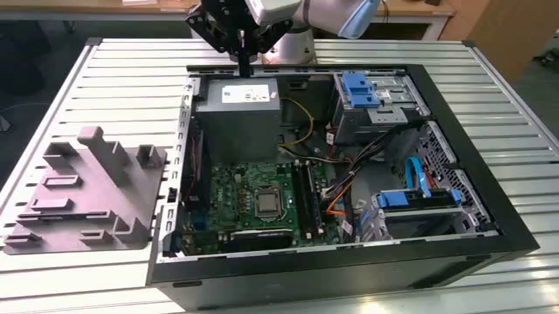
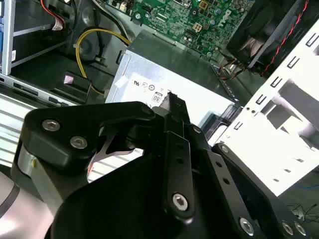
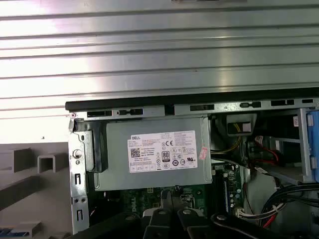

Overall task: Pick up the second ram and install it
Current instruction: 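Reach for the second ram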

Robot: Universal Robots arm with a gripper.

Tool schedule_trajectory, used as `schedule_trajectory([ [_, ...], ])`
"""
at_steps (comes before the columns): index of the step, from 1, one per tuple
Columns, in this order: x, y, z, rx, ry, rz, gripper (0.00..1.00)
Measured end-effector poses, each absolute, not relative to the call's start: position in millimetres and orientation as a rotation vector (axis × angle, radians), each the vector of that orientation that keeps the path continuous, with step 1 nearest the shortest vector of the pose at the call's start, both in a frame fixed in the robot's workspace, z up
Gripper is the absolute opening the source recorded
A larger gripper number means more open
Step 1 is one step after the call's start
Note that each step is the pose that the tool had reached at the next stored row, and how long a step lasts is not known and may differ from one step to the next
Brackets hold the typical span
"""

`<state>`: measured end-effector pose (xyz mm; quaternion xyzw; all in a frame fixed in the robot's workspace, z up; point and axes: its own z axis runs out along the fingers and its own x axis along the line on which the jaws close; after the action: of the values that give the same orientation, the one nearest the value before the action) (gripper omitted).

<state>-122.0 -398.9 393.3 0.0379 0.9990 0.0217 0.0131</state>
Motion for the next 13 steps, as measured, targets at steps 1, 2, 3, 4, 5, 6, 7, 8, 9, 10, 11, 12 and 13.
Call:
schedule_trajectory([
  [1, -122.0, -398.9, 393.3, 0.118, 3.113, 0.068, 0.1],
  [2, -122.0, -398.9, 393.3, 0.118, 3.112, 0.068, 0.1],
  [3, -122.0, -398.9, 393.3, 0.118, 3.112, 0.068, 0.1],
  [4, -122.0, -398.9, 393.3, 0.118, 3.113, 0.068, 0.1],
  [5, -121.9, -398.9, 393.3, 0.118, 3.112, 0.068, 0.1],
  [6, -122.0, -398.9, 393.3, 0.118, 3.112, 0.068, 0.1],
  [7, -122.0, -398.9, 393.3, 0.118, 3.113, 0.068, 0.1],
  [8, -122.0, -398.9, 393.3, 0.118, 3.112, 0.068, 0.1],
  [9, -122.0, -398.9, 393.3, 0.118, 3.113, 0.068, 0.1],
  [10, -122.1, -398.9, 393.3, 0.118, 3.112, 0.068, 0.1],
  [11, -122.6, -398.9, 393.3, 0.118, 3.113, 0.067, 0.1],
  [12, -123.2, -398.9, 393.4, 0.118, 3.113, 0.067, 0.1],
  [13, -124.0, -398.9, 393.3, 0.118, 3.112, 0.068, 0.1],
])
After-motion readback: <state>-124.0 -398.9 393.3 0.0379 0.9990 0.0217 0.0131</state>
